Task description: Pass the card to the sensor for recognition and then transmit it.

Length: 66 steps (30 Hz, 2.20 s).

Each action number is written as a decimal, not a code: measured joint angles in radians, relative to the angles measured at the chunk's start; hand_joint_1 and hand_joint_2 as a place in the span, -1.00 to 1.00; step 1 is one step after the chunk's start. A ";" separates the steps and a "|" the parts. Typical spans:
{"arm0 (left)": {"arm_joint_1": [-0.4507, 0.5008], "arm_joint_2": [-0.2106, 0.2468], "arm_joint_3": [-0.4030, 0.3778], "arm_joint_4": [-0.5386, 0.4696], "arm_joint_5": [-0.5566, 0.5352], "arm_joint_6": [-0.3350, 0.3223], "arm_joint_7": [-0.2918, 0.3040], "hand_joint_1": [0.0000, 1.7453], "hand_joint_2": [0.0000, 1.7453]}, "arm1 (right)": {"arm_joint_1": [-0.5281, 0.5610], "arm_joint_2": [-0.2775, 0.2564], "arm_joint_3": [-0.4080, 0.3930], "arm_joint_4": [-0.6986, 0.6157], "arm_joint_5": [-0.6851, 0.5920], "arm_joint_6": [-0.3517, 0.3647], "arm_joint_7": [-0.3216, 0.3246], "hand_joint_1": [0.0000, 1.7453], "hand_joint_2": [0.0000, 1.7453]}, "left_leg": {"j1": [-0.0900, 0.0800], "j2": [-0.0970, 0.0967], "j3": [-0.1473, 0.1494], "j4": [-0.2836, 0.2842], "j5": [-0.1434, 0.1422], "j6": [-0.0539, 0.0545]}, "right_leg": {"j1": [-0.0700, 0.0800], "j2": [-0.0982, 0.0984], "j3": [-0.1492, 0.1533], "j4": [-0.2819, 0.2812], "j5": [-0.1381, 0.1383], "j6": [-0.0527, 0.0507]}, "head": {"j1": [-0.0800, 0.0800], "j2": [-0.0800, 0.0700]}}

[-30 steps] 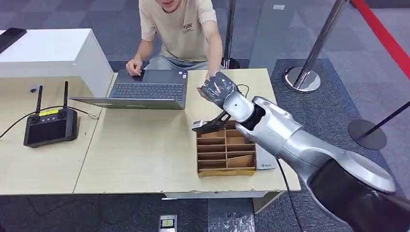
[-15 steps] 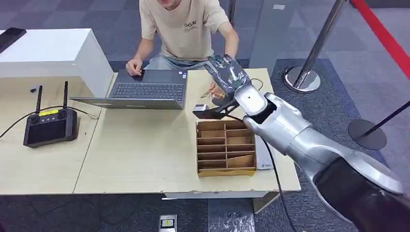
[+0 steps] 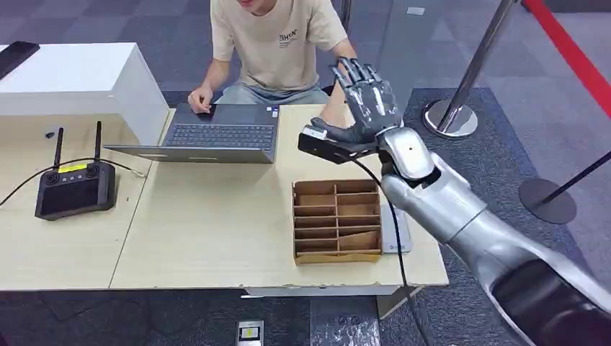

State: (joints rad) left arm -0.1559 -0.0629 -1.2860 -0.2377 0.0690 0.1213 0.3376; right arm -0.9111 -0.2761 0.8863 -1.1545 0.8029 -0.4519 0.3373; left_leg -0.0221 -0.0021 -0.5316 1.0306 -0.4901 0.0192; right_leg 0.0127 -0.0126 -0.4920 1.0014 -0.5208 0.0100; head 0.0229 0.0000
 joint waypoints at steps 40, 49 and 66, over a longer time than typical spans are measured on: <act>0.028 0.006 0.074 0.005 0.066 0.072 -0.003 -1.00 -1.00 | 0.789 0.030 -0.355 -0.563 -0.628 -0.139 -0.490 -1.00 1.00 | 0.000 0.001 0.000 -0.001 -0.001 0.000 | 0.000 0.000 0.001 -0.001 -0.002 -0.001 | 0.000 0.000; 0.029 0.007 0.075 0.005 0.064 0.072 -0.003 -1.00 -1.00 | 0.790 0.036 -0.354 -0.572 -0.596 -0.142 -0.489 0.70 1.00 | 0.000 0.001 0.000 -0.001 -0.001 0.000 | 0.000 0.000 0.001 -0.001 -0.002 -0.001 | -0.001 0.000; 0.030 0.008 0.076 0.005 0.061 0.072 -0.004 -1.00 -1.00 | 0.791 0.039 -0.354 -0.579 -0.586 -0.152 -0.488 1.00 1.00 | 0.000 0.001 0.000 -0.001 -0.001 0.000 | 0.000 0.000 0.001 -0.001 -0.002 -0.001 | -0.001 0.000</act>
State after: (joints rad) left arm -0.1262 -0.0553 -1.2104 -0.2327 0.1297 0.1934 0.3338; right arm -0.1202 -0.2369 0.5322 -1.7334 0.2167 -0.6035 -0.1507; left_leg -0.0221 -0.0015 -0.5311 1.0297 -0.4907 0.0192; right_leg 0.0130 -0.0124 -0.4912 1.0006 -0.5226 0.0088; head 0.0221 0.0000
